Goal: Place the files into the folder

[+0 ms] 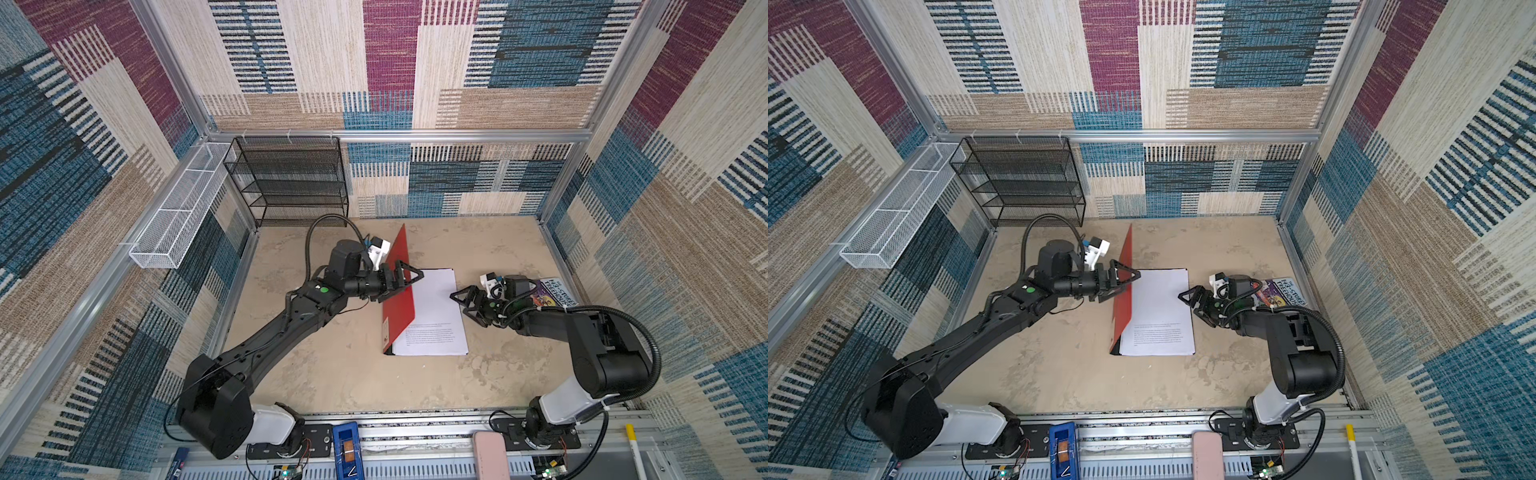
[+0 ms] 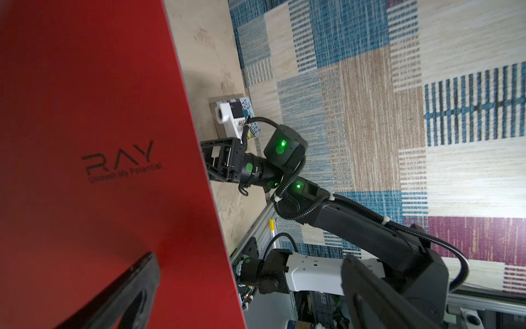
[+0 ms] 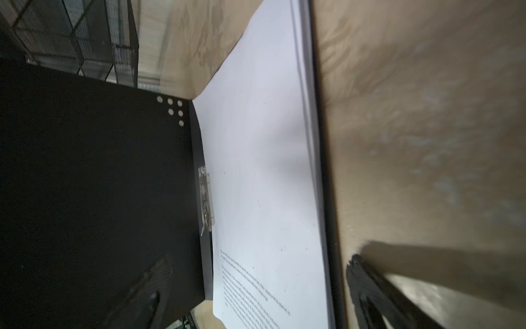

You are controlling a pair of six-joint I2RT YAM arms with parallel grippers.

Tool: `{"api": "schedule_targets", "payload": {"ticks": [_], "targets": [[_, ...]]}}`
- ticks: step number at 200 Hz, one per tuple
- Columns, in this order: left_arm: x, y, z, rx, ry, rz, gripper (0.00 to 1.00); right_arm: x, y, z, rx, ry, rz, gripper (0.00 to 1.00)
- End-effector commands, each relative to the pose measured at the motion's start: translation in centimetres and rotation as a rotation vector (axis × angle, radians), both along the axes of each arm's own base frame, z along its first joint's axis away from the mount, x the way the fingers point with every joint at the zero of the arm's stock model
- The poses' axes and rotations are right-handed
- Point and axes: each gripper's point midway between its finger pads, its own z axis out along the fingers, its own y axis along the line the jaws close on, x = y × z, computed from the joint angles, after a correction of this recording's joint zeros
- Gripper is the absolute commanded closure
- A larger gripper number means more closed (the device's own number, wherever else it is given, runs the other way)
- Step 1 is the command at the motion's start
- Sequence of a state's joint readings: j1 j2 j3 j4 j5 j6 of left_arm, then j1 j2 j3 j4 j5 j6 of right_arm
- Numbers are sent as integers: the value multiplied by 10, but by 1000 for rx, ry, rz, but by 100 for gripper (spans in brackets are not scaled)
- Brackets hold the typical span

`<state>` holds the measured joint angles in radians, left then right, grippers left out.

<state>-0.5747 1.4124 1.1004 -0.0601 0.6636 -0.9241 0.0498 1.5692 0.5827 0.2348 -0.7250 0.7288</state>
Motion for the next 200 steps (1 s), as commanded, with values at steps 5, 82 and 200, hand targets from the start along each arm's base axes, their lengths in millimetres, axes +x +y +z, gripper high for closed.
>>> {"api": "schedule_targets", "payload": {"ticks": [5, 82, 200], "targets": [[4, -19, 6, -7, 3, -24, 1, 17, -42, 27, -91, -30, -212, 0], [46, 152, 10, 395, -171, 435, 1, 22, -91, 161, -341, -333, -361, 0], [42, 329, -104, 1125, -482, 1031, 1, -19, -177, 138, -874, -770, -706, 0]]}}
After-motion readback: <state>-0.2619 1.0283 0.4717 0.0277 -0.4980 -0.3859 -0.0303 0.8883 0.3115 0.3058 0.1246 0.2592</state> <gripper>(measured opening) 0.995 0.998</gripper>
